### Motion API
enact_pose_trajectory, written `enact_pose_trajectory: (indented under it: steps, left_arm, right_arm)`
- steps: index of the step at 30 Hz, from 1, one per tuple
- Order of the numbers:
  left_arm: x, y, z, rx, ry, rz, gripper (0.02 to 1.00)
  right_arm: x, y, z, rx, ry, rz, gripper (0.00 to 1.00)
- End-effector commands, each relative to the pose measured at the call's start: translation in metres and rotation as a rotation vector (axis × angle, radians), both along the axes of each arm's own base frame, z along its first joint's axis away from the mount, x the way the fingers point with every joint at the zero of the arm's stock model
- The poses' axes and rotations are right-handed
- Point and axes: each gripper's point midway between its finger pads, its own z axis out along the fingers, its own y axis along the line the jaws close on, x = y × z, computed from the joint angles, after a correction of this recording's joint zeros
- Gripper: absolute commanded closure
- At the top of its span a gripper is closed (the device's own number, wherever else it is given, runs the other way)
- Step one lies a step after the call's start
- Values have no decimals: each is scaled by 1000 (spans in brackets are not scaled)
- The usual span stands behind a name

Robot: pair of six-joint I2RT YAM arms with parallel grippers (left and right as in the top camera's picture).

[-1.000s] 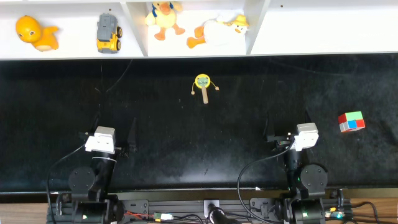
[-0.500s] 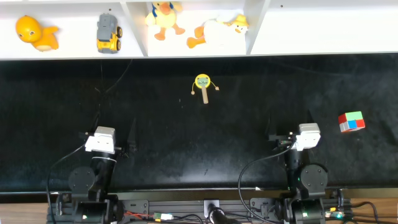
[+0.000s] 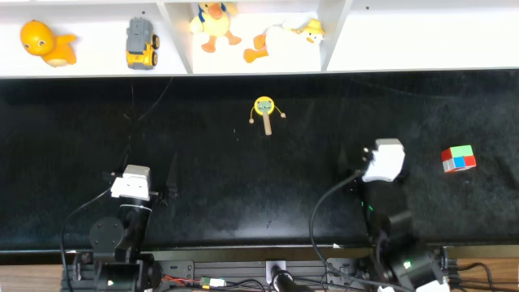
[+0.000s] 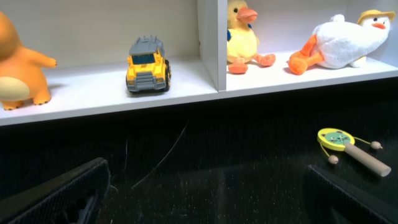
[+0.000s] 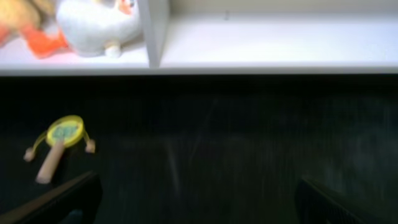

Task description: Store Toys

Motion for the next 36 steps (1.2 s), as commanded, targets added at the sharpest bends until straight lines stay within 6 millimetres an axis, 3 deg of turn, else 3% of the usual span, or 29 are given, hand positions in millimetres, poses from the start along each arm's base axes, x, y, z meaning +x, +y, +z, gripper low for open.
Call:
enact_pose_trajectory:
  steps: [1,5,10,14,17,19,24,36]
  left_arm:
    - [-1,-3,1,14,-8,-15,20]
    - [-1,-3,1,14,-8,-15,20]
    - [-1,-3,1,14,-8,-15,20]
    - [-1,-3,1,14,-8,-15,20]
    - [-1,-3,1,14,-8,-15,20]
    - [-1,-3,1,14,-8,-15,20]
    - [-1,-3,1,14,-8,-15,20]
    - [-1,-3,1,14,-8,-15,20]
  right_arm:
    - [3,-1,16,13,90,-153,7]
    - [5,22,13,-88,215,-122,7]
    - [17,56,-6,-174,342,-46,5]
    - [27,93,-16,-139,437,51,7]
    - [29,132,-21,-45,528,169,5]
    - [34,146,-23,-30,561,197,1]
    - [49,171,-41,-24,635,221,3]
    - [92,193,-101,-7,692,170,3]
